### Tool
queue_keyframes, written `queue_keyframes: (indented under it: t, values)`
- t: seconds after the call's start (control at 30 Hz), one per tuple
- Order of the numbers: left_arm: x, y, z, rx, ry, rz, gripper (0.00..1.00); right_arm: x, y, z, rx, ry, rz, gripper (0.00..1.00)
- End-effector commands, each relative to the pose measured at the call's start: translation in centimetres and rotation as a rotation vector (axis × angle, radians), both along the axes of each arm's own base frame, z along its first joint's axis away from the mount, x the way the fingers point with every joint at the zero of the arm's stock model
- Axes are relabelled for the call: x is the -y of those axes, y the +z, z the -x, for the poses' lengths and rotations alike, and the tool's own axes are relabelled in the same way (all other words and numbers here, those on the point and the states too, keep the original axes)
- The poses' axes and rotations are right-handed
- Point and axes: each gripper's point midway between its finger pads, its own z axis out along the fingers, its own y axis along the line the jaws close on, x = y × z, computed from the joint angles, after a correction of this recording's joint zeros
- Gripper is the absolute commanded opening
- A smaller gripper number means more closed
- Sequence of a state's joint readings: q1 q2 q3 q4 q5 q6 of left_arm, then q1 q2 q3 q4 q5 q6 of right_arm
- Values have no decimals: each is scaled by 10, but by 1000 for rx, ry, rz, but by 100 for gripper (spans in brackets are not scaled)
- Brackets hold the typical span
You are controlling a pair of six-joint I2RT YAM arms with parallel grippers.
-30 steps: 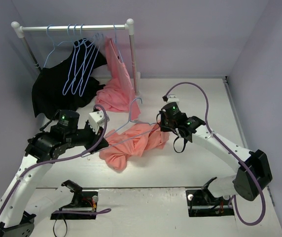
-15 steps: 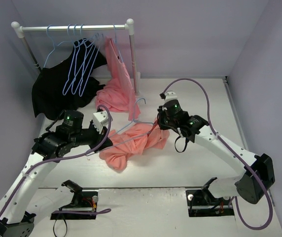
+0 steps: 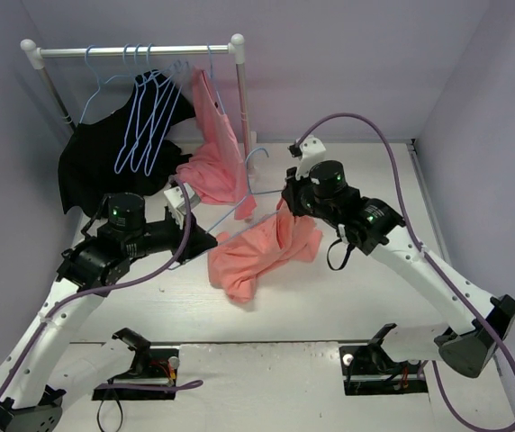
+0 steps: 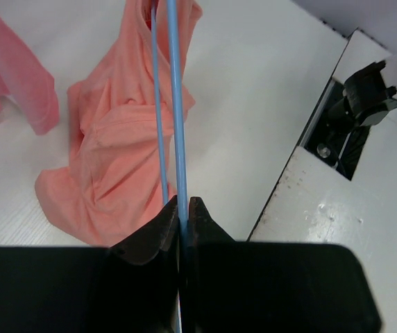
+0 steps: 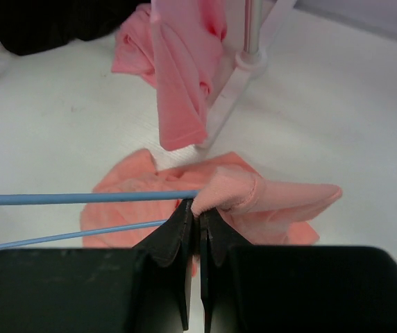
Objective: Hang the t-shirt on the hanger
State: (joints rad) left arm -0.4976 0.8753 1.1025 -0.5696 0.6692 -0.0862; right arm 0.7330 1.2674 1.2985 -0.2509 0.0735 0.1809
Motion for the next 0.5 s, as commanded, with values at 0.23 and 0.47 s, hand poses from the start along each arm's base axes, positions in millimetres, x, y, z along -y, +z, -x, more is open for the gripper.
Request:
queue_keyframes:
  t: [0.23,0.47]
  values:
    - [-1,55,-3,170,30,99,0,46,70,-3,246,-108,17,0]
    - [-47,50,-12,214,323,75,0,59,65,-1,230,-177,3,0]
